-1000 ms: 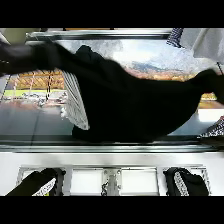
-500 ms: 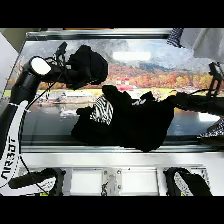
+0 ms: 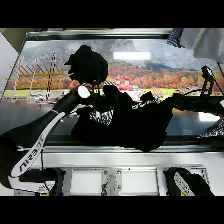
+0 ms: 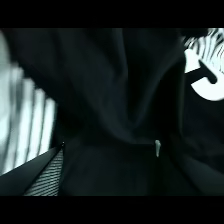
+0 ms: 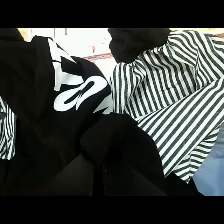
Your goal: Fold the clothes and pants, and hang the long-sleeved shirts on hangers.
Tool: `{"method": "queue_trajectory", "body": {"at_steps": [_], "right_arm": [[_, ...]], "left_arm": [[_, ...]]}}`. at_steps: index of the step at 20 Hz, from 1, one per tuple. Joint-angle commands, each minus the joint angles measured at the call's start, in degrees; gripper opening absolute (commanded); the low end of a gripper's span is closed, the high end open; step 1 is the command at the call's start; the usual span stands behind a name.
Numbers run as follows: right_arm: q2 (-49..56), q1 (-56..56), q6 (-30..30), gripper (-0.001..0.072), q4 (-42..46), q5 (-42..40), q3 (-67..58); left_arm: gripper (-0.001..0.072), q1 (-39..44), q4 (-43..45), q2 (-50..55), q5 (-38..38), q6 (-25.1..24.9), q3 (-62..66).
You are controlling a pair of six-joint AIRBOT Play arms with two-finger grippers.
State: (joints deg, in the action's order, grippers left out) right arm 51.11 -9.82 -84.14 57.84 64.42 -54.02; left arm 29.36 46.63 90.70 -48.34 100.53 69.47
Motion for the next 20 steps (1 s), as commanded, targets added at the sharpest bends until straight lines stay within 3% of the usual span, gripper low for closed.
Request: {"method": "queue_trajectory", "body": {"at_steps": [1, 6, 7, 8, 9, 12, 15, 18, 20], "right_arm": [[0.1, 0.0, 0.2, 0.0013, 0.0, -0.1, 0.0], [0.1, 0.0, 0.3, 0.0012, 0.0, -0.2, 0.0], [0.1, 0.0, 0.4, 0.0012, 0.1, -0.2, 0.0], [0.1, 0.0, 1.6, 0.0012, 0.1, -0.2, 0.0], [0.1, 0.0, 2.9, 0.0012, 0.3, -0.3, -0.1], [0.1, -0.1, 3.1, 0.0012, 5.5, -1.6, -5.1], [0.1, 0.0, 3.1, 0.0012, 5.3, -1.6, -18.8], [-0.1, 0.0, 3.1, 0.0012, -0.7, -1.7, -36.2], [-0.9, 0.0, 3.1, 0.0012, -5.7, -2.5, -45.6]], "left_arm": [[0.0617, 2.7, -4.0, 7.5, 1.7, 0.4, 3.9], [0.0615, 2.8, -4.6, 13.7, -2.8, 0.5, 12.1], [0.0501, 2.8, -4.6, 14.2, -4.3, 0.4, 13.0], [0.007, 2.8, -4.6, 14.3, -5.4, 0.4, 13.4], [0.0013, 2.3, -4.6, 13.7, -6.3, -0.1, 14.1], [0.0013, -1.8, -4.7, 7.6, -8.1, -2.4, 20.0], [0.0013, -6.5, -4.7, -2.4, -8.9, -2.4, 33.7], [0.0013, -8.2, -4.6, -11.3, -8.8, -4.9, 49.1], [0.0013, -7.2, -4.5, -17.5, -6.3, -6.8, 52.6]]}}
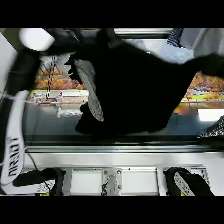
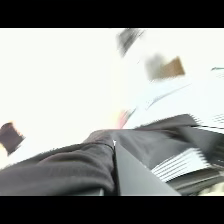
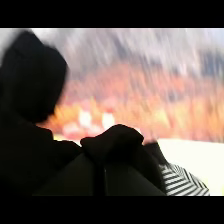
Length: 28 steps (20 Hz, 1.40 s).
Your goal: Fold the clothes and pants, and hang the long-sleeved shirts on hangers.
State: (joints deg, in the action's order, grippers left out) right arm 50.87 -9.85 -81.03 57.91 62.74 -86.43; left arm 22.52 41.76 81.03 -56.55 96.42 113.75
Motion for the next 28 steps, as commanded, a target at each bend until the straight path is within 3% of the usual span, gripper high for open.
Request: {"method": "queue_trajectory", "body": {"at_steps": [1, 7, 12, 14, 17, 19, 21, 23, 25, 28], "right_arm": [[-1.4, 0.0, 0.0, 0.0012, -7.8, -1.7, -16.7], [-9.2, 0.0, 0.0, 0.0012, -9.3, -5.9, -21.2], [-11.5, 0.0, 0.0, 0.0011, -9.1, -5.3, -21.2], [-10.5, 0.0, -2.1, 0.0011, -8.6, -2.4, -21.2], [-5.6, 0.0, -5.0, 0.0012, -5.8, 7.3, -20.9], [-0.8, 0.0, -6.1, 0.0011, -1.3, 14.8, -20.5], [3.7, 0.2, -6.0, 0.0011, 4.5, 20.1, -17.3], [4.8, 2.5, -6.9, 0.0011, 11.7, 20.3, -9.2], [3.3, 6.5, -8.4, 0.0011, 17.9, 22.9, 1.9], [-2.3, 12.4, -9.5, 0.0011, 19.0, 27.0, 20.5]], "left_arm": [[0.0013, 0.8, 0.3, -11.6, 4.6, -4.5, 6.6], [0.0013, 5.7, 0.7, -28.0, 18.2, -7.7, -7.1], [0.0013, 5.7, 0.9, -31.9, 19.5, -8.9, -8.5], [0.0013, 5.7, 6.4, -31.4, 18.0, -8.7, -8.5], [0.0013, 5.7, 23.6, -27.0, 9.5, 5.2, -8.5], [0.0013, 5.7, 32.3, -21.5, 0.6, 10.0, -8.5], [0.0013, 5.7, 33.7, -14.6, -8.2, 10.3, -8.5], [0.0013, 6.1, 33.2, -7.4, -17.4, 9.8, -8.7], [0.0012, 7.7, 33.1, -3.0, -25.2, 7.0, -12.0], [0.0013, 11.2, 33.2, -3.0, -30.9, 3.4, -24.7]]}}
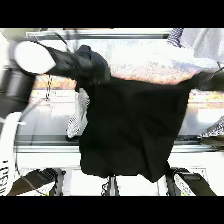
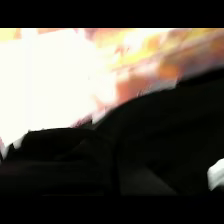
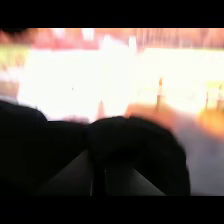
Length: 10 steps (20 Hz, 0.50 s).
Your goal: Fold the clothes and pants, and hang the long-sleeved shirts on hangers.
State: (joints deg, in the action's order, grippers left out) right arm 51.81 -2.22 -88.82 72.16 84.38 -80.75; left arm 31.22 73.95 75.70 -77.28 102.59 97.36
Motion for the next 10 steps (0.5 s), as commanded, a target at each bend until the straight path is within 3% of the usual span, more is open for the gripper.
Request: {"method": "queue_trajectory", "body": {"at_steps": [1, 4, 6, 10], "right_arm": [[-5.2, 6.3, -3.3, 0.0011, 4.8, 7.4, 20.1], [-8.4, 8.7, -6.3, 0.0011, 4.8, 14.0, 29.9], [-8.3, 8.9, -6.9, 0.0011, 4.8, 15.4, 32.6], [-3.5, 8.9, -6.9, 0.0012, 4.8, 6.1, 33.0]], "left_arm": [[0.0013, 3.8, 0.9, 1.6, -12.4, -3.9, -13.2], [0.0013, 6.3, 0.9, -0.8, -17.7, -4.7, -25.2], [0.0013, 6.8, 0.8, -1.6, -17.3, -4.8, -31.5], [0.0013, 4.3, -6.4, 1.9, -9.6, -7.0, -37.2]]}}
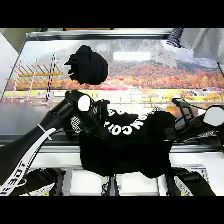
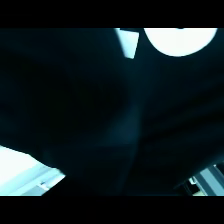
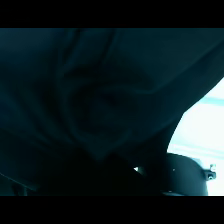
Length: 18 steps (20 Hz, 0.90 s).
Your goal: Fold the clothes and pants, and hang the long-sleeved shirts on hangers.
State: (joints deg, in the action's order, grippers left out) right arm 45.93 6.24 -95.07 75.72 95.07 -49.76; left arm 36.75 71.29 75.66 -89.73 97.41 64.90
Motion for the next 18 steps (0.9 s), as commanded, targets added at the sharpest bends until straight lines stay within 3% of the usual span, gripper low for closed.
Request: {"method": "queue_trajectory", "body": {"at_steps": [1, 5, 6, 7, 8, 13, 18], "right_arm": [[4.4, 0.4, -0.6, 0.0012, 1.2, -8.7, 1.9], [11.5, 0.3, -0.5, 0.003, 1.2, -23.3, -1.4], [12.4, 0.2, -0.4, 0.0146, 1.3, -26.1, -2.8], [12.9, 0.2, 0.8, 0.0398, 1.3, -28.2, -4.5], [12.9, 0.2, 3.3, 0.0593, 1.2, -30.0, -6.3], [10.2, 1.7, 13.7, 0.059, 0.9, -27.4, -9.7], [10.3, 10.4, 12.8, 0.0587, 7.7, -20.8, -9.3]], "left_arm": [[0.0013, -2.5, -5.9, 3.9, 4.3, -2.1, -4.0], [0.0013, -7.4, -9.5, 11.7, 10.3, -2.0, 4.1], [0.0013, -8.4, -9.6, 12.9, 11.1, -2.0, 6.2], [0.0013, -9.3, -9.6, 13.8, 11.3, -2.0, 8.2], [0.0013, -10.0, -9.6, 14.4, 11.3, -2.0, 9.8], [0.0013, -11.3, -9.5, 15.1, 11.8, -2.1, 13.0], [0.0013, -11.3, -9.4, 15.1, 12.0, -2.1, 13.0]]}}
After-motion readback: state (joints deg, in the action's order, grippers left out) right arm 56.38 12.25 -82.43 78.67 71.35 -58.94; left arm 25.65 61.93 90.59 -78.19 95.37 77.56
